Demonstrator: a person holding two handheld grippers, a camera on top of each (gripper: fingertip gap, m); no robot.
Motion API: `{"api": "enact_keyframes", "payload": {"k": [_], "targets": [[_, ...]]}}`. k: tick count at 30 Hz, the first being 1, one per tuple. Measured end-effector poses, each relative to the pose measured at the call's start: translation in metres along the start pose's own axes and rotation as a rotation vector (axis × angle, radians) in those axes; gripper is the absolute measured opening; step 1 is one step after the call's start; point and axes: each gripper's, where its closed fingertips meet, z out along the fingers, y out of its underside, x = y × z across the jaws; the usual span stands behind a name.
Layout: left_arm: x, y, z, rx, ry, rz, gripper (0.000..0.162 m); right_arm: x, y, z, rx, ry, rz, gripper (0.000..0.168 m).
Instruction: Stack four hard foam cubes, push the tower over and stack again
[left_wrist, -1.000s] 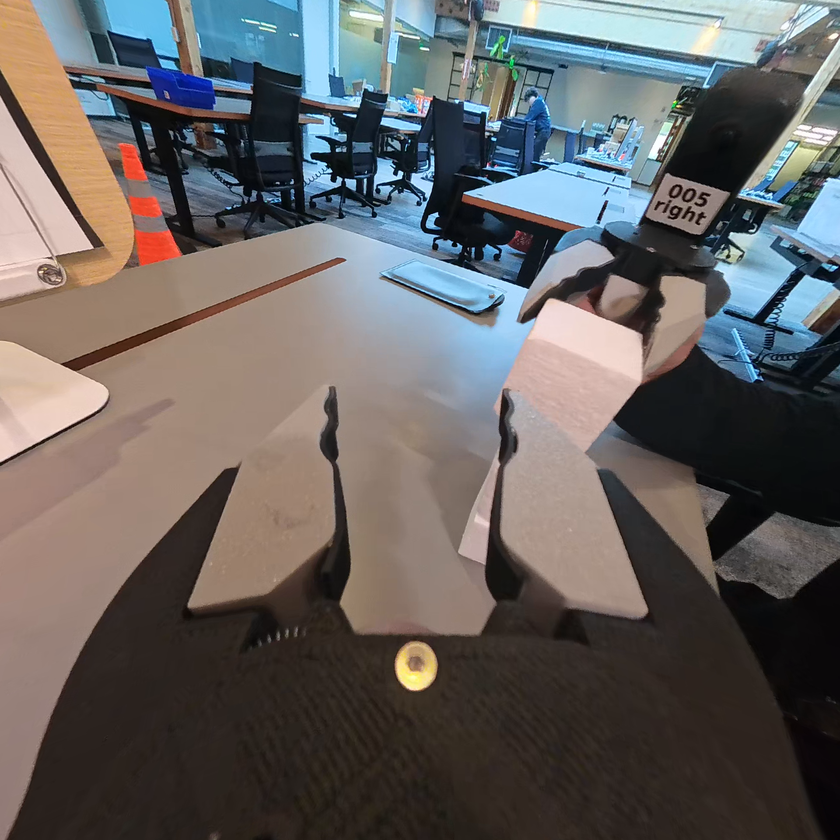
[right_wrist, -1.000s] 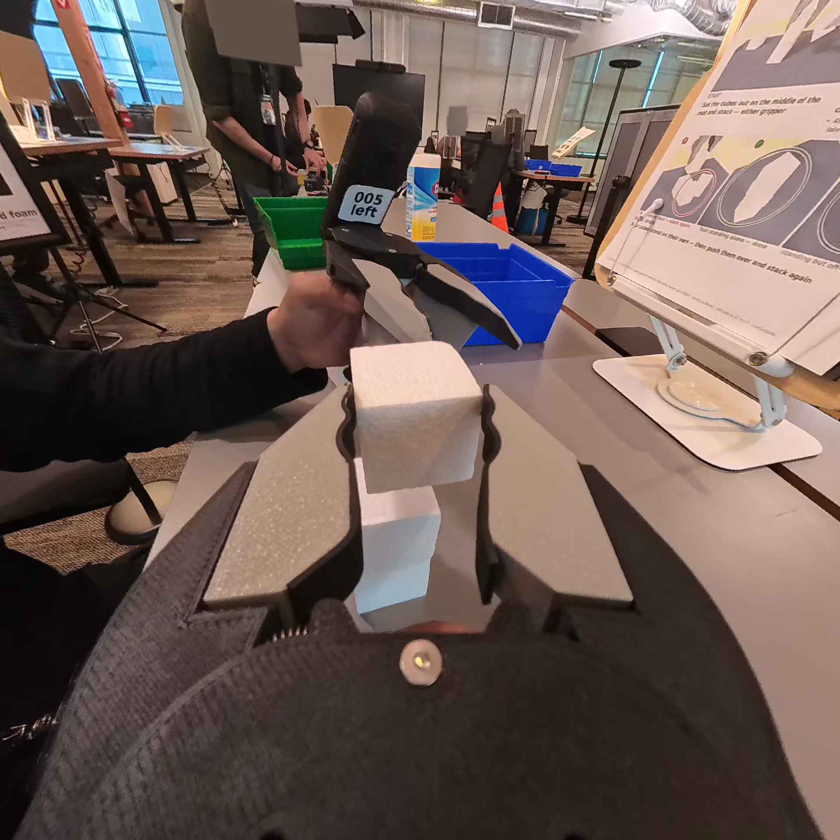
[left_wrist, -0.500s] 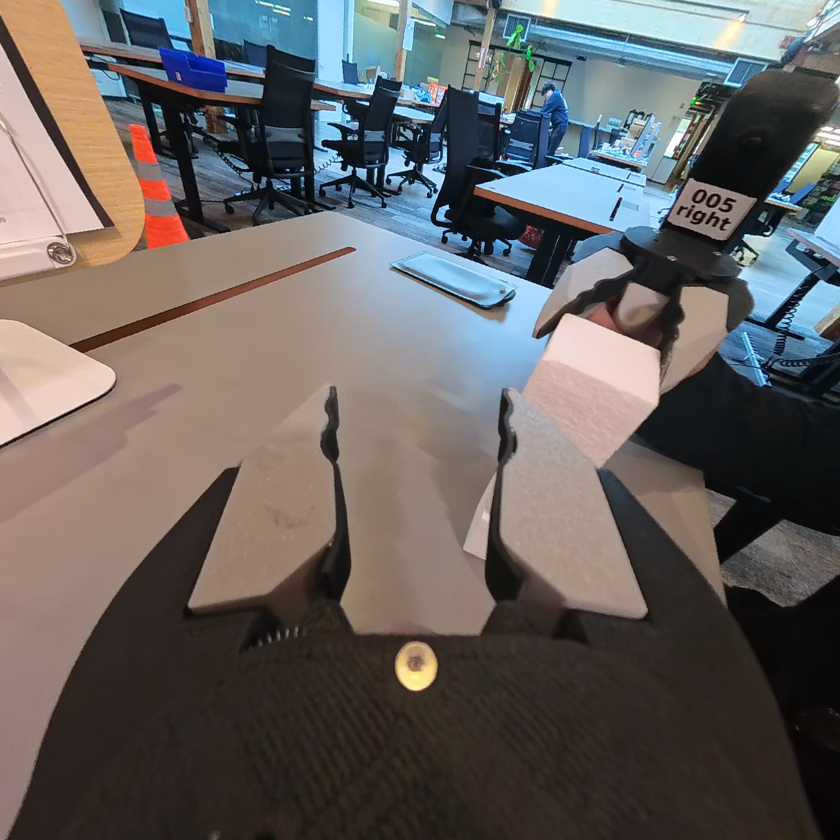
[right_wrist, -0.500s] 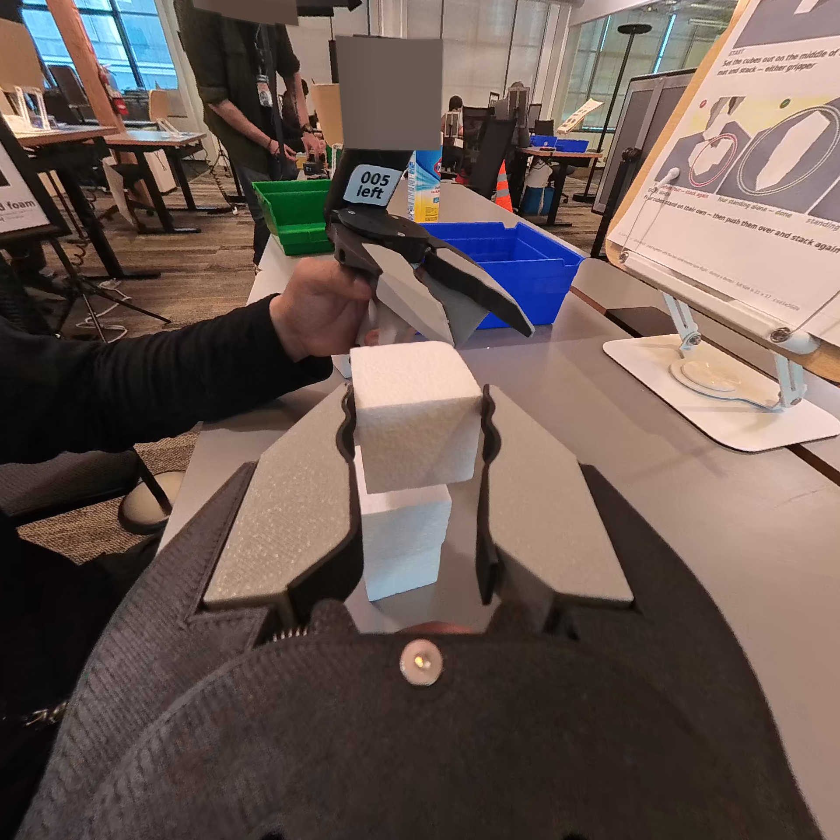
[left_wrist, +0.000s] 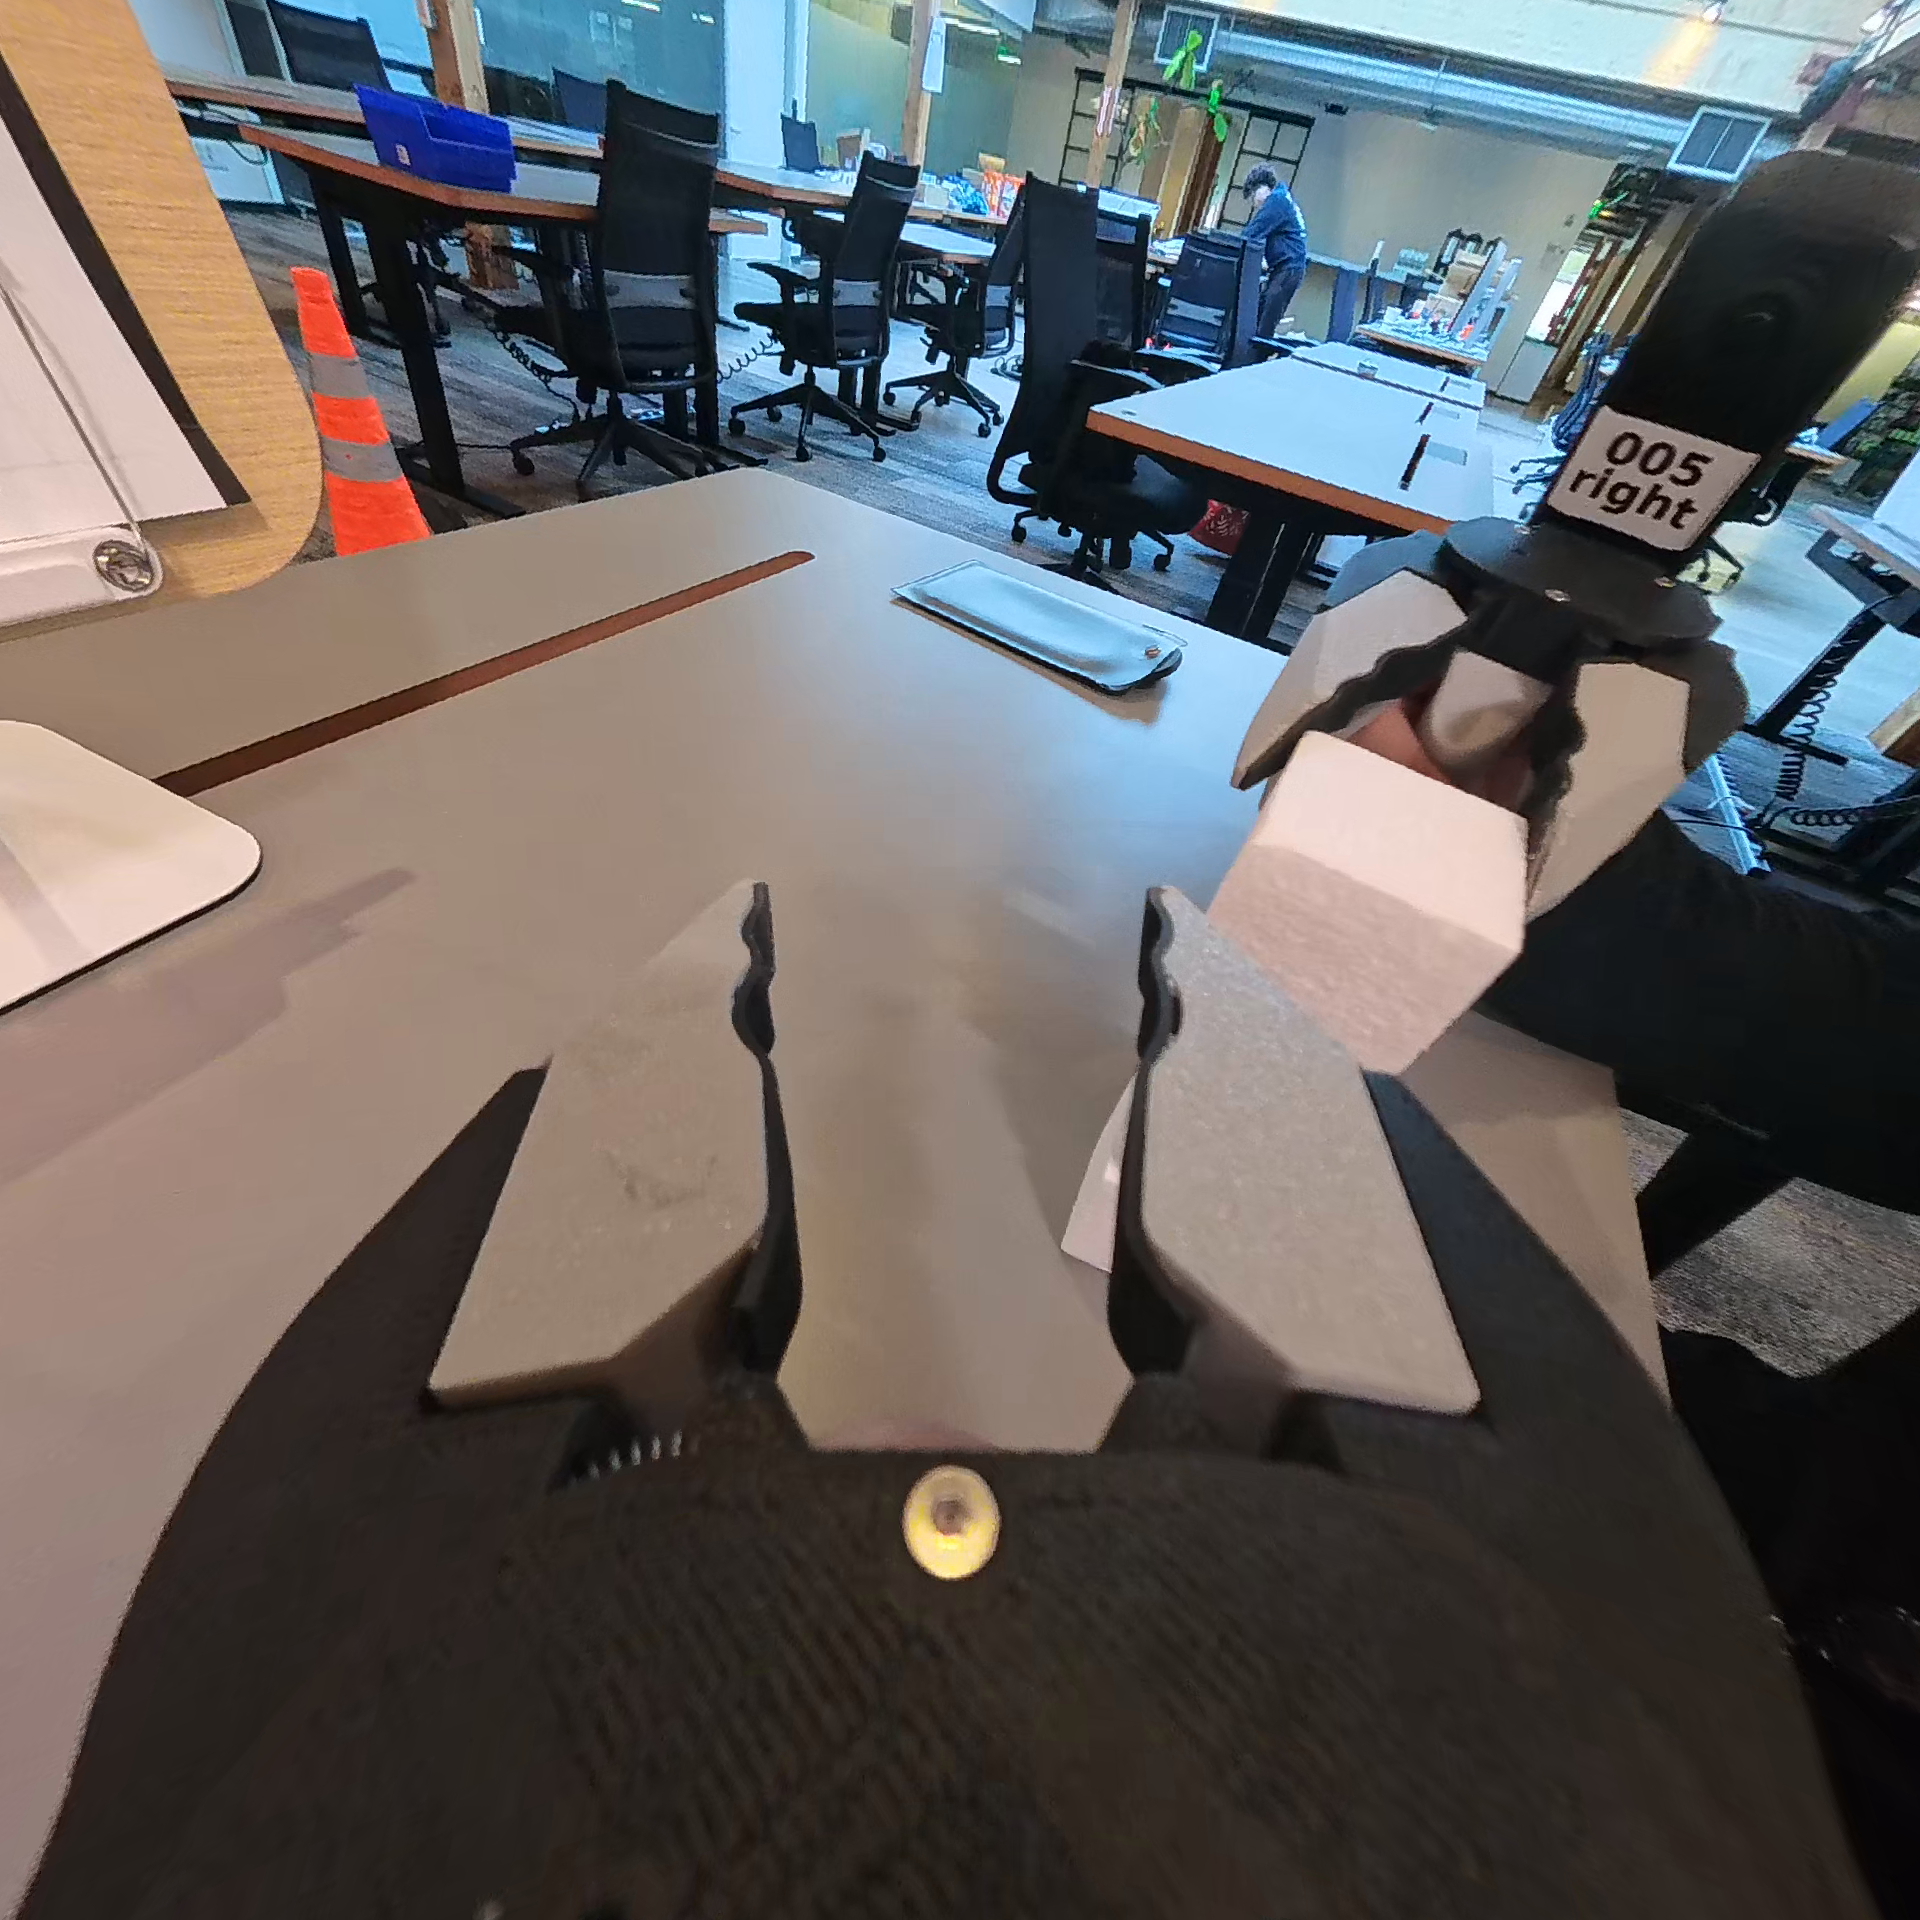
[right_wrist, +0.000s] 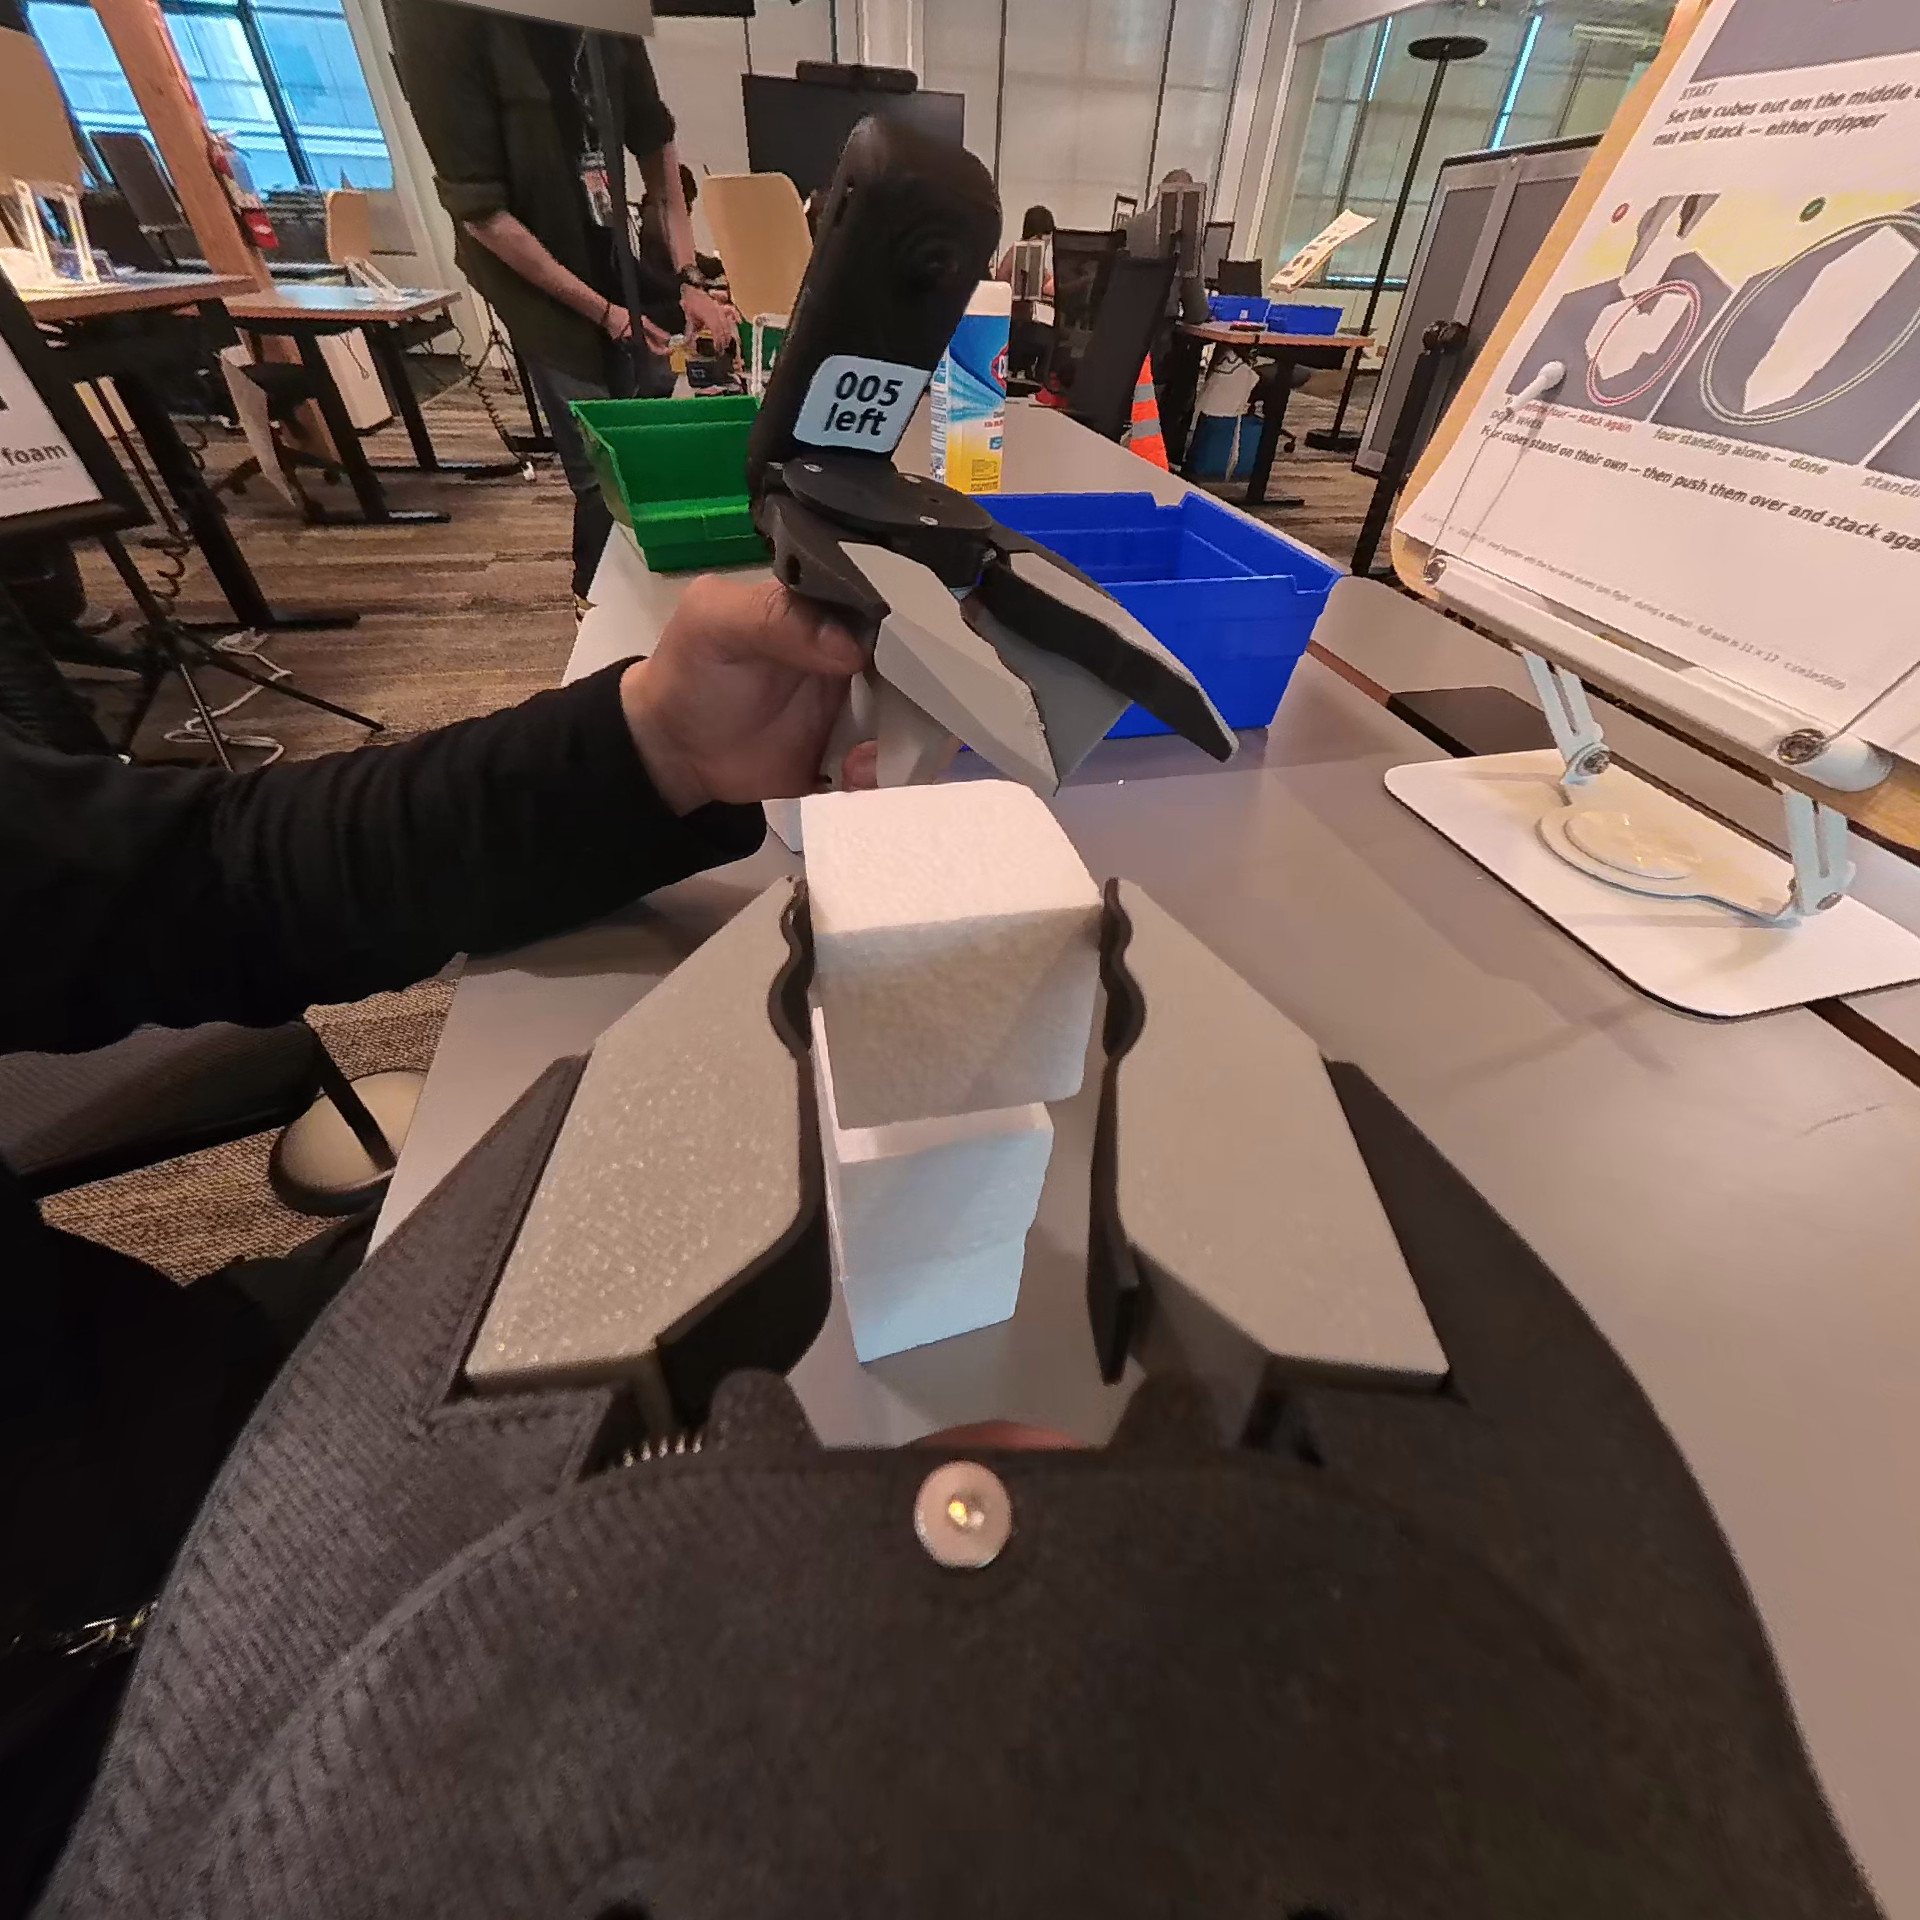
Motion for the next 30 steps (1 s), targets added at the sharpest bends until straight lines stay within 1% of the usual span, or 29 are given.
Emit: {"api": "enact_keyframes", "payload": {"k": [18,30], "targets": [[0.0013,0.0020,0.0019,-0.009,0.002,0.003,0.069,-0.0012,0.0021,-0.0027,0.009,0.012,0.017,0.053],[0.0042,0.0026,0.0033,-0.014,0.009,0.009,0.069,-0.0037,0.0063,0.0028,0.013,-0.017,0.023,0.053]]}}
